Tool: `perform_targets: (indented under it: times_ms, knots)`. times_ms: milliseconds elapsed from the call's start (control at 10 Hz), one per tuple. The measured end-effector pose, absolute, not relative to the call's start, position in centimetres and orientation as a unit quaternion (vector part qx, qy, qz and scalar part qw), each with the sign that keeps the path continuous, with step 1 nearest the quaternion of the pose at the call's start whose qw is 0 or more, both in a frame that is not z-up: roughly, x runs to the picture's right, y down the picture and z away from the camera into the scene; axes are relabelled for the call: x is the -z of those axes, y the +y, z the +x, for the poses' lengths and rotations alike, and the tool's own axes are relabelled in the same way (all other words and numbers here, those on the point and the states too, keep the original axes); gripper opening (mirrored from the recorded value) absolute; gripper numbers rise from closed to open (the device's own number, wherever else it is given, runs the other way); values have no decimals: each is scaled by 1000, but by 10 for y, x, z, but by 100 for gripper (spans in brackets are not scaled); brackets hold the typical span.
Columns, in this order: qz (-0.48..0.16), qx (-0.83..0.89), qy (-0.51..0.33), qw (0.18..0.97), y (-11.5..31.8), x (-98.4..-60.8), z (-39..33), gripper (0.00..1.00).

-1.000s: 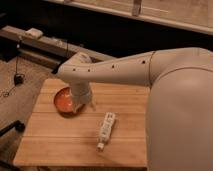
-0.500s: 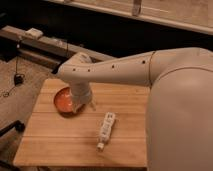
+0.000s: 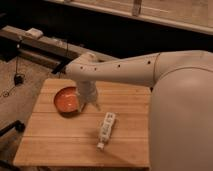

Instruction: Place the bottle in the ceramic bowl

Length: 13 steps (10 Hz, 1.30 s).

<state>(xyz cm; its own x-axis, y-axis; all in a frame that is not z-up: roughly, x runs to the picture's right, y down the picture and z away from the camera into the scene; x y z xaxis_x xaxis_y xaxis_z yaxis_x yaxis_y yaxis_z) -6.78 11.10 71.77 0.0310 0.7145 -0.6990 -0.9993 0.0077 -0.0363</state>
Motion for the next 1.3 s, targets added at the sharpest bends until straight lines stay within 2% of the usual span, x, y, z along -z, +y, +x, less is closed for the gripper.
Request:
perform_targets:
  times_ms: [600, 1300]
  knots:
    - [-302, -673, 301, 604, 159, -755, -19, 65]
    - [-318, -674, 349, 568, 191, -784, 8, 65]
